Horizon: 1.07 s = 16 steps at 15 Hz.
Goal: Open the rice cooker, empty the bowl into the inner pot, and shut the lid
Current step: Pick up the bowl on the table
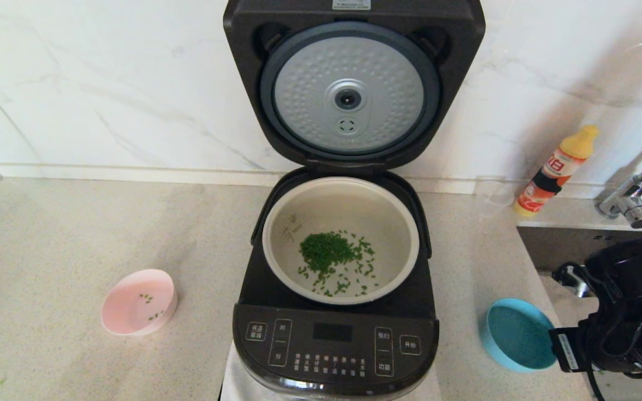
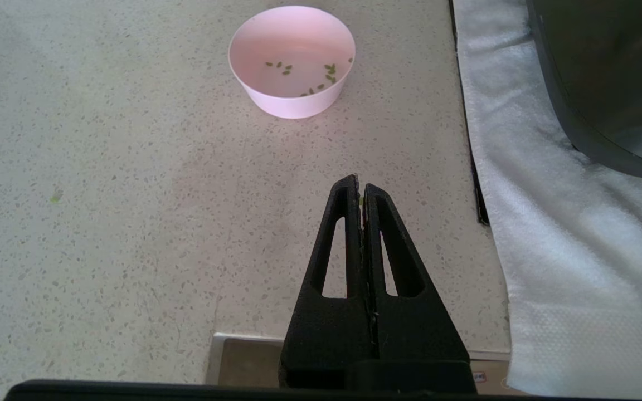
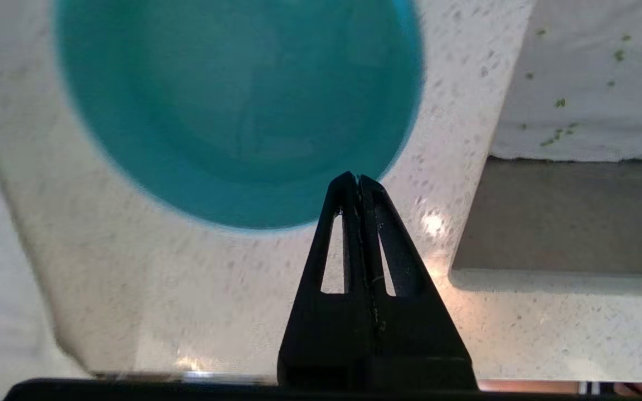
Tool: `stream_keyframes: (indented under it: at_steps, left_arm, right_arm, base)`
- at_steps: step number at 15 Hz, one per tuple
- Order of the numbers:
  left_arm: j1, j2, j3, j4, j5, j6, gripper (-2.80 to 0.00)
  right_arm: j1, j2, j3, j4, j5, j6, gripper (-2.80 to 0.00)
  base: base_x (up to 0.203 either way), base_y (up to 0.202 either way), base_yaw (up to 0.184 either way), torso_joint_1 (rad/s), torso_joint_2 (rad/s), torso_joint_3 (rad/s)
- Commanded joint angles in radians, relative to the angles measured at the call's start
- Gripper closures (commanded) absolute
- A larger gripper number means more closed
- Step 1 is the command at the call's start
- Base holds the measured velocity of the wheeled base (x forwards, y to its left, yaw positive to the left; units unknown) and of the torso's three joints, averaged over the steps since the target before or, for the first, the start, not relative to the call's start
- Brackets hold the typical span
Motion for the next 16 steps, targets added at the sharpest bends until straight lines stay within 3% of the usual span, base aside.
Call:
stream_keyframes:
  at_steps: [1, 2, 7, 11, 16]
  left_arm:
    - [0.0, 0.0, 0.0, 0.001, 0.0, 0.0, 0.0]
    - [0.0, 0.0, 0.0, 0.001, 0.0, 0.0, 0.0]
    - [0.0, 0.0, 0.0, 0.001, 0.0, 0.0, 0.0]
    - [0.0, 0.002, 0.0, 0.001, 0.0, 0.0, 0.0]
    - [0.0, 0.001, 0.0, 0.001, 0.0, 0.0, 0.0]
  right_arm:
    - [-0.026, 0.014, 0.0, -0.017, 0.003, 0.001, -2.48]
    - [-0.028, -0.006, 0.005, -0.025, 0.005, -0.001, -2.8]
    - [-0.039, 0.019, 0.001, -0.029, 0.019, 0.003, -2.8]
    - [-0.052, 0.13, -0.038, -0.08, 0.034, 0.101, -2.8]
    - [-0.059, 0.136, -0.048, -0.081, 0.06, 0.106, -2.8]
  base:
    - [0.0, 0.0, 0.0, 0.0, 0.0, 0.0]
    - [0.0, 0.0, 0.0, 0.0, 0.0, 0.0]
    - [0.0, 0.0, 0.0, 0.0, 0.0, 0.0]
    - [0.0, 0.0, 0.0, 0.0, 0.0, 0.0]
    - [0.0, 0.0, 0.0, 0.0, 0.0, 0.0]
